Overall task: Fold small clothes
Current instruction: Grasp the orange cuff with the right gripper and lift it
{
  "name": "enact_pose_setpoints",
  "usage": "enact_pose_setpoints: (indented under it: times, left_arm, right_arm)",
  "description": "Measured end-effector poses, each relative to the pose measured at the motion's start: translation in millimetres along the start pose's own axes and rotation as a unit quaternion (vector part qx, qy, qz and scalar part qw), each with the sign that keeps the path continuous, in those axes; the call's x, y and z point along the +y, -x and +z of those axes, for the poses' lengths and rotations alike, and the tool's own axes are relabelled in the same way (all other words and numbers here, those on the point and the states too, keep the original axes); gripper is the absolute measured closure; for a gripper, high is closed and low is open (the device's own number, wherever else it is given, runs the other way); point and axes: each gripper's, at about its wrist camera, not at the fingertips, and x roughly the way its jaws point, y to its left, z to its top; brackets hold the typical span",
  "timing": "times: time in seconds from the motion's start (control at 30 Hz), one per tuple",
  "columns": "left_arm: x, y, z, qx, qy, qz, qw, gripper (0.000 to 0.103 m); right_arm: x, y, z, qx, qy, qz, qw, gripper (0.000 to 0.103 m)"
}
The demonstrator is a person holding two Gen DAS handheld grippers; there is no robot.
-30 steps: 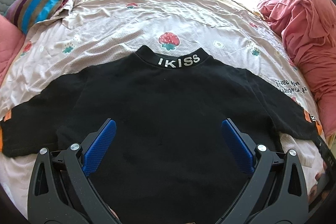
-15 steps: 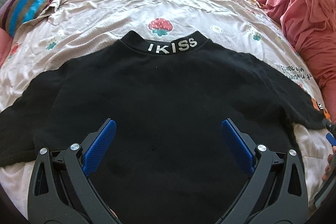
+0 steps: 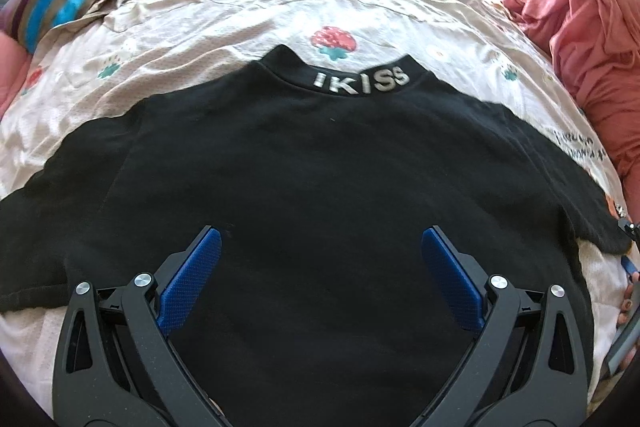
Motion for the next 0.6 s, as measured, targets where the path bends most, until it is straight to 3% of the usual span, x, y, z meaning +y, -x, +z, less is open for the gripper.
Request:
enact_pose_setpoints:
  times: [0.03,0.07,0.2,0.27,0.43,0.6]
  left_arm:
    - [3,2,1,-0.003,0.003,0.001,1.0,0.009]
    - [6,3,3,-0.005,0.006,0.002,1.0,0.009]
    - [14,7,6,-0.009,0.014,0.006,0.9998,0.009]
    - [19,10,8,-0.009,0.021,0.007,0.9997,0.009]
    - [24,23,12,-0.014,0.033,-0.007,0.9993,0.009]
    - [28,30,13,-0.016,0.036,-0.009,0.9992,0.009]
  right_arm:
    - [-1,-2,3,-0.004,-0.008,0.001,1.0,0.008]
    - [-1,-3,6,-0.007,-0.013,0.002,1.0,0.023]
    - [-6,-6,12,-0.019,-0.034,-0.002,0.999,0.053]
    - [-6,0,13,-0.034,-0.027,0.005,0.999,0.074]
    - [1,20,15,-0.073,-0.005,0.027,0.997,0.089]
    - [21,43,15,-0.097,0.029,0.057,0.993,0.091]
